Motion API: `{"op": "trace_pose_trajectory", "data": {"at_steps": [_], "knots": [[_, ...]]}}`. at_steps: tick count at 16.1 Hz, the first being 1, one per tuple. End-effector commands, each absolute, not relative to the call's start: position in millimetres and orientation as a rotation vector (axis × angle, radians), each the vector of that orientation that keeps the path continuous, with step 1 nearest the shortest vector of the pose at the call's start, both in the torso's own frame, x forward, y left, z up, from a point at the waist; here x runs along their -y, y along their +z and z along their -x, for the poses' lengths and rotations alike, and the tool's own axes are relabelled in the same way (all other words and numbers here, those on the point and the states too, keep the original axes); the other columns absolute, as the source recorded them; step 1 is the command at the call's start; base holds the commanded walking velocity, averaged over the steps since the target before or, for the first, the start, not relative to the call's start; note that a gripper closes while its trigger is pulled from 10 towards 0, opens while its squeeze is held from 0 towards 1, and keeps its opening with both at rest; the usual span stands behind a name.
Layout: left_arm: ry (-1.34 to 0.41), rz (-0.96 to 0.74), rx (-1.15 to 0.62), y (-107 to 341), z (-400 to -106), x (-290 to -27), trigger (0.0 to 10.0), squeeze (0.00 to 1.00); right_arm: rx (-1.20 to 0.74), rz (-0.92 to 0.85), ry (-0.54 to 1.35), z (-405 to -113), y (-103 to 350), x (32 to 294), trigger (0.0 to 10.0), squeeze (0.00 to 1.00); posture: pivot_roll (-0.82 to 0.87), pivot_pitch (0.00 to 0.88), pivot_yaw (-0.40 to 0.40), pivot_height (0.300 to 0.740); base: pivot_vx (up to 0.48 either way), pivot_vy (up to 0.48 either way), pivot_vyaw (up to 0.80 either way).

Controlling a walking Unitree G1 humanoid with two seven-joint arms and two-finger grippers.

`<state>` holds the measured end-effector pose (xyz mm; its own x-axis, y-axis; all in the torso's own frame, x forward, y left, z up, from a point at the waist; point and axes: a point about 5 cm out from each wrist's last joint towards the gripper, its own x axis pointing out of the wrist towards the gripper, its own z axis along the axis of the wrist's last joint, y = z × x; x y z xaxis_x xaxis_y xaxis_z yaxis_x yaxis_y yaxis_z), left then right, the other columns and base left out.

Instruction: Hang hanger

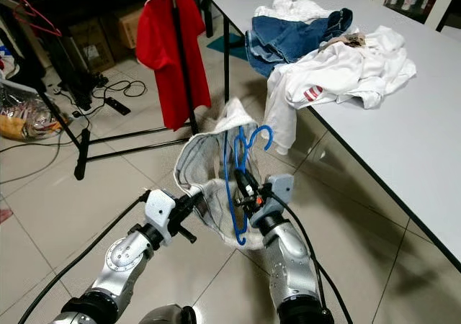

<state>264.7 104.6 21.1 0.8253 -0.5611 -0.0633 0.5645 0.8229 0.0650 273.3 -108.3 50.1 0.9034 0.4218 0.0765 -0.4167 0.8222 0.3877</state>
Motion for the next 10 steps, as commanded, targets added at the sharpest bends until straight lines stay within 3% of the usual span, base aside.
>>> {"op": "trace_pose_trajectory", "data": {"at_steps": [1,6,10], "knots": [[-0.561,-0.106,-0.010,25.3,-266.6,-111.3,10.0,0.00,0.053,-0.457,0.468,-275.0,62.7,102.2,10.0,0.00,0.05,0.000,0.078,0.740,0.000,0.000,0.00],[-0.469,-0.121,0.018,32.5,-275.0,-124.1,10.0,0.00,0.108,-0.494,0.558,-273.7,76.1,92.4,10.0,0.00,0.06,0.000,0.083,0.740,0.000,0.000,0.00],[-0.424,-0.031,0.009,33.9,-278.9,-126.4,10.0,0.00,0.123,-0.481,0.616,-267.5,80.0,92.7,10.0,0.00,0.06,0.000,0.082,0.740,0.000,0.000,0.00]]}}
